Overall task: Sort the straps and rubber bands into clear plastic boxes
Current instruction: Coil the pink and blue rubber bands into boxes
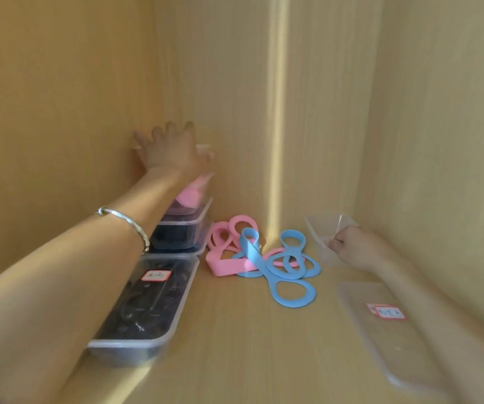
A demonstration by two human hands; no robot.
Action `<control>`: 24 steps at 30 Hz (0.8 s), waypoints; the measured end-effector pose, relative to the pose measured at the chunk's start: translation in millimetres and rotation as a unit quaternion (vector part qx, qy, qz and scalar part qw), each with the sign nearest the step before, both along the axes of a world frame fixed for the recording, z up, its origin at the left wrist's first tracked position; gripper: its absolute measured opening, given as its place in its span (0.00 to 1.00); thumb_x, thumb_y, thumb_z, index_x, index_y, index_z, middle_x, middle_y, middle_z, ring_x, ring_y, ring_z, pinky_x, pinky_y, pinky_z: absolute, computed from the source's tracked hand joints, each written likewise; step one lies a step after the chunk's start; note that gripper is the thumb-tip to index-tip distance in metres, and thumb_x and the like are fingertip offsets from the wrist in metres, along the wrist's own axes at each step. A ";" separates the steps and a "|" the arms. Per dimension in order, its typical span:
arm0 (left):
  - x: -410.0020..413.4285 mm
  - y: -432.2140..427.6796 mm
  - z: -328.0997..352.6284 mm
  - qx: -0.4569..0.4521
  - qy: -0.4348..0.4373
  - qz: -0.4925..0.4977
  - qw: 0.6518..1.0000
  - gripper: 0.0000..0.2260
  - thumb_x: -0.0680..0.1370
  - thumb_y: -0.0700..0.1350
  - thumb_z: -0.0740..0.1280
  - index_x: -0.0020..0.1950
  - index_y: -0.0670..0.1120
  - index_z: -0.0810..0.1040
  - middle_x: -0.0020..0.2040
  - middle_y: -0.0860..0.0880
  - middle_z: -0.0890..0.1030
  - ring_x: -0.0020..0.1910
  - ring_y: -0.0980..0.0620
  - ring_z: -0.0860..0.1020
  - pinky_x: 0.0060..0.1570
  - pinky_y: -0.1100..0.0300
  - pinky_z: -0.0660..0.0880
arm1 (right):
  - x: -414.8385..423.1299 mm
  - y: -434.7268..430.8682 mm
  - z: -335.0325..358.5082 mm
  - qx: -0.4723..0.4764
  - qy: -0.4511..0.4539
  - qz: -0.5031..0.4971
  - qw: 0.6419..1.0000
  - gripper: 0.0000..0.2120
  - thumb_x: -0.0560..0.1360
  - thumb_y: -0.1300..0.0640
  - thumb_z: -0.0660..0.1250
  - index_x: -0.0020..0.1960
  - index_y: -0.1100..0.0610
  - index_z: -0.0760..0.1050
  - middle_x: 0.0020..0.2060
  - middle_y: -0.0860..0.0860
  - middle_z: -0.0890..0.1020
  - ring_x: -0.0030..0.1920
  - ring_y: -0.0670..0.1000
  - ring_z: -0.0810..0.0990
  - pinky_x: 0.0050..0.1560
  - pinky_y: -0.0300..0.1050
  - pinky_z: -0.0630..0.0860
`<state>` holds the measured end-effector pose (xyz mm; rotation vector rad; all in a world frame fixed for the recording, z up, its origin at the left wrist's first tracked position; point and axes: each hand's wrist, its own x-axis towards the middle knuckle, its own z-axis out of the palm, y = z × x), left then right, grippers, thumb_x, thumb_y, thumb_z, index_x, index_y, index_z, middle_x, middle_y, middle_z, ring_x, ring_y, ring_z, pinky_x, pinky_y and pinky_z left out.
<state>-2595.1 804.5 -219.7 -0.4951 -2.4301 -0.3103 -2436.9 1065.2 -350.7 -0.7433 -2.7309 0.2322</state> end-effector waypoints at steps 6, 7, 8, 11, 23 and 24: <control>67.9 28.1 -19.5 0.014 -0.028 -0.178 0.984 0.21 0.79 0.55 0.59 0.69 0.48 0.71 0.68 0.43 0.70 0.67 0.41 0.69 0.65 0.46 0.67 | -5.4 -3.3 -2.9 0.042 0.005 0.041 0.998 0.11 0.74 0.59 0.60 0.33 0.57 0.70 0.34 0.54 0.75 0.46 0.58 0.77 0.38 0.45 0.70; 80.6 31.0 -24.6 0.001 -0.027 -0.194 0.981 0.21 0.78 0.55 0.60 0.70 0.49 0.71 0.69 0.44 0.70 0.68 0.41 0.68 0.66 0.46 0.67 | -3.7 -3.6 -3.2 0.045 0.012 0.033 0.998 0.09 0.75 0.60 0.61 0.37 0.58 0.75 0.38 0.54 0.78 0.48 0.57 0.77 0.40 0.45 0.72; 91.6 32.4 -30.2 -0.007 -0.029 -0.206 0.978 0.22 0.78 0.55 0.60 0.70 0.50 0.70 0.69 0.45 0.70 0.68 0.42 0.68 0.66 0.46 0.66 | -2.3 -3.3 -3.2 0.047 0.028 0.024 0.998 0.08 0.76 0.60 0.61 0.43 0.59 0.78 0.42 0.55 0.80 0.49 0.56 0.76 0.41 0.45 0.73; 112.1 31.0 -47.2 -0.017 -0.038 -0.231 0.972 0.21 0.78 0.55 0.60 0.70 0.52 0.70 0.70 0.48 0.70 0.67 0.44 0.69 0.67 0.47 0.65 | -0.7 1.6 -6.7 0.066 0.090 0.008 0.994 0.11 0.78 0.60 0.60 0.50 0.60 0.80 0.45 0.58 0.82 0.55 0.58 0.76 0.42 0.45 0.73; 107.8 -1.0 -63.7 -0.002 -0.091 -0.299 0.950 0.21 0.80 0.54 0.60 0.71 0.49 0.69 0.70 0.49 0.70 0.70 0.46 0.66 0.68 0.52 0.63 | 48.3 -60.3 39.3 -0.030 0.317 0.142 0.937 0.23 0.75 0.54 0.69 0.27 0.64 0.67 0.19 0.48 0.61 0.24 0.48 0.60 0.25 0.37 0.57; 109.1 -3.9 -64.7 -0.012 -0.098 -0.305 0.947 0.22 0.80 0.55 0.60 0.72 0.49 0.69 0.70 0.49 0.70 0.70 0.47 0.66 0.68 0.52 0.64 | 54.0 -66.5 40.2 -0.040 0.307 0.151 0.939 0.24 0.75 0.54 0.69 0.25 0.62 0.66 0.19 0.47 0.60 0.24 0.47 0.59 0.25 0.37 0.56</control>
